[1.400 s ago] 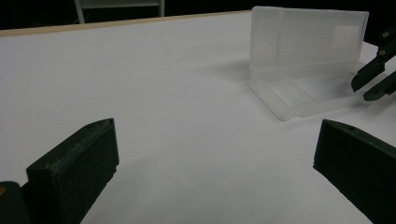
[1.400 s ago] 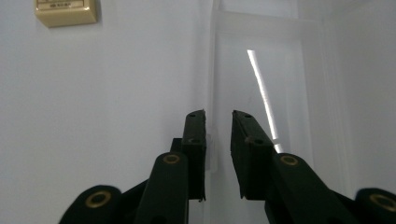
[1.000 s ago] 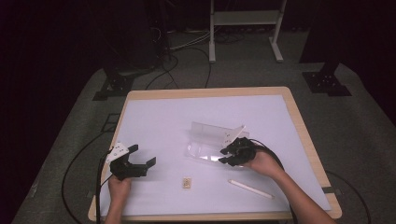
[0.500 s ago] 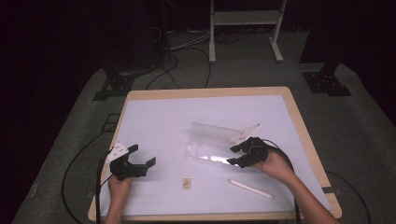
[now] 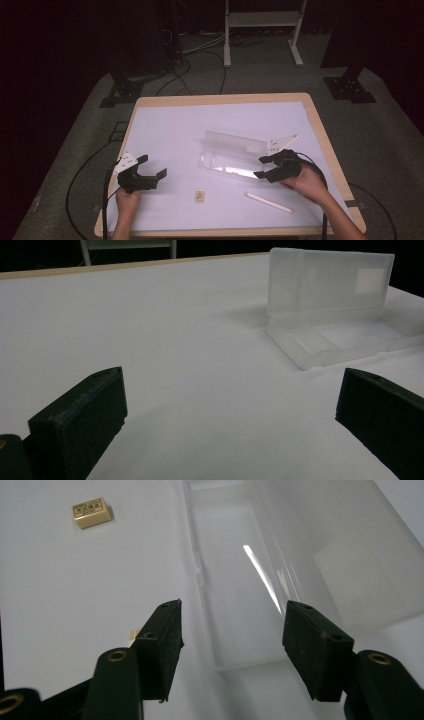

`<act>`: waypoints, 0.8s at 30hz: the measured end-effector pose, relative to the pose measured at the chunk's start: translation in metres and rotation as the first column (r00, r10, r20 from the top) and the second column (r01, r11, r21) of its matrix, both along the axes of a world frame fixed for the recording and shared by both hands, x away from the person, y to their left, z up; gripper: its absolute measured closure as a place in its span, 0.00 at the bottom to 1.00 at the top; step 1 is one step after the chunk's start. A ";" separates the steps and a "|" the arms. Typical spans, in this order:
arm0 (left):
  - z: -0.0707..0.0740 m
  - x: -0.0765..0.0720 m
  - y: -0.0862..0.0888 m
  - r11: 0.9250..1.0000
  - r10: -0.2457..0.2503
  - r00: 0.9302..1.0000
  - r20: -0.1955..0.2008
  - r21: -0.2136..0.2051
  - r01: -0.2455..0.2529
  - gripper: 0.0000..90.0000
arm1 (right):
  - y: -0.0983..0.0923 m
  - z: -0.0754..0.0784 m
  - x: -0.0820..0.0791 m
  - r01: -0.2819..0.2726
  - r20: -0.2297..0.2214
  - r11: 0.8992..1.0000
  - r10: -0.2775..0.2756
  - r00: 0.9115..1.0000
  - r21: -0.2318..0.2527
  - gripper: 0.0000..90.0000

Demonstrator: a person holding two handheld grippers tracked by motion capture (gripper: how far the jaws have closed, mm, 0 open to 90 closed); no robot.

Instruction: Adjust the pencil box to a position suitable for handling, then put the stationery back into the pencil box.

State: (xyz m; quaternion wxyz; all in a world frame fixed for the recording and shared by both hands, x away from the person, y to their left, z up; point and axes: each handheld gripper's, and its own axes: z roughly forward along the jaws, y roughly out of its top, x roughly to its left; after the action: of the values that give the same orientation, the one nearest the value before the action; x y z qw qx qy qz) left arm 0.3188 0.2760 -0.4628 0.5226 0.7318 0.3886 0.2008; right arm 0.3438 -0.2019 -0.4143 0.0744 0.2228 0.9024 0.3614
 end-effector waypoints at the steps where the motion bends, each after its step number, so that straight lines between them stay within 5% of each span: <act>1: 0.000 0.000 0.000 1.000 -0.001 1.000 0.000 0.001 0.001 0.00 | -0.003 0.000 -0.001 0.005 0.002 1.000 -0.005 1.000 0.003 0.45; 24: 0.000 0.000 0.000 1.000 0.003 1.000 -0.003 0.004 -0.002 0.00 | -0.052 -0.010 -0.021 0.099 -0.006 0.995 -0.099 0.995 -0.006 0.46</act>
State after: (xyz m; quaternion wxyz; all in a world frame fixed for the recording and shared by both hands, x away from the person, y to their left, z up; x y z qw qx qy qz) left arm 0.3186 0.2757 -0.4627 0.5204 0.7326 0.3898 0.2013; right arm 0.3225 -0.2536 -0.4243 0.0897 0.2680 0.8915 0.3540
